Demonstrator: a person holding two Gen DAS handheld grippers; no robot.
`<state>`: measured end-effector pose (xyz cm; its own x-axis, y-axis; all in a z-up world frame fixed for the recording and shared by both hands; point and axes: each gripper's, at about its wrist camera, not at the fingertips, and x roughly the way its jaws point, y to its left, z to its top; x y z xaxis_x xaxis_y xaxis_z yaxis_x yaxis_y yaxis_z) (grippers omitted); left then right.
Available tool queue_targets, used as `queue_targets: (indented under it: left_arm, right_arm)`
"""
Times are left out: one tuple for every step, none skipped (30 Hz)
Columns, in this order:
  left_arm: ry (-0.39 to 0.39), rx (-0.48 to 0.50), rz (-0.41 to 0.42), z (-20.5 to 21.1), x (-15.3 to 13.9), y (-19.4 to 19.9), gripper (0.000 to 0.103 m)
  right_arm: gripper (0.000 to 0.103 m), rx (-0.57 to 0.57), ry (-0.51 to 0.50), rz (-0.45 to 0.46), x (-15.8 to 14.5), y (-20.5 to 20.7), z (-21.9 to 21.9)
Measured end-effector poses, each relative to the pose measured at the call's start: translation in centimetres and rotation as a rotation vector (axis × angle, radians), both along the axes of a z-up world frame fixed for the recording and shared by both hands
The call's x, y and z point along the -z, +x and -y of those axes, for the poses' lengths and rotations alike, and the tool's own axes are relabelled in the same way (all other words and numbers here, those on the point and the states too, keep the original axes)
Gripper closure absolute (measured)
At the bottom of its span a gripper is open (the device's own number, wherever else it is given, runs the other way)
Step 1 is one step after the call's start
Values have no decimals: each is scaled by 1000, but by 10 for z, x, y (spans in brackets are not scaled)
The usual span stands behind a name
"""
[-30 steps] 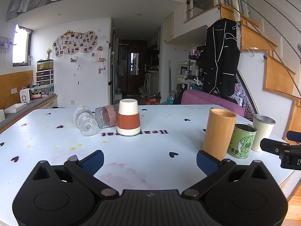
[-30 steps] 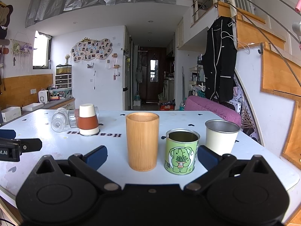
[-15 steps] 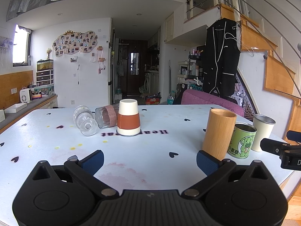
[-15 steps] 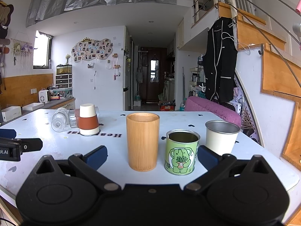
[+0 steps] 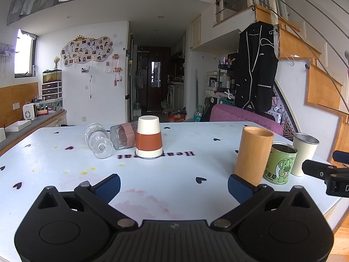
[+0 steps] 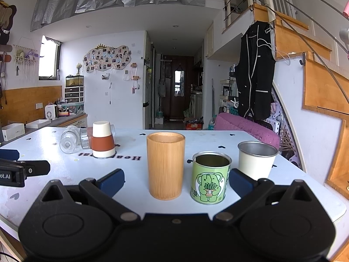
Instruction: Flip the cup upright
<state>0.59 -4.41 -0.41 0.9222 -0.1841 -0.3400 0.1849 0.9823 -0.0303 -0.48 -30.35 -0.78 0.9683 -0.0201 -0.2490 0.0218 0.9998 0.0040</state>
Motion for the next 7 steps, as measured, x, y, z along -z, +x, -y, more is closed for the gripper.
queue_targets:
  left_arm:
    - [0,0,0,0,0,0,0]
    - [0,0,0,0,0,0,0]
    - [0,0,-1,0,0,0,0]
    - [0,-1,-1,0,0,0,0]
    - [1,-2,0,0,0,0,0]
    - [2,-3,-1,1,0,0,0]
    - [3,-2,-1,2,0,0,0]
  right_arm:
    - [0,-1,-1,1,0,0,0]
    - [0,-2,-1,2,-1,0,0]
    - [0,-2,-1,2,-2,0,0]
    - [0,-2,-1,2,-1,0,0]
    - [0,-2,-1,2,-2,0,1]
    - [0,-2,-1,2,-1,0,0]
    - [0,-2,-1,2,-2,0,1]
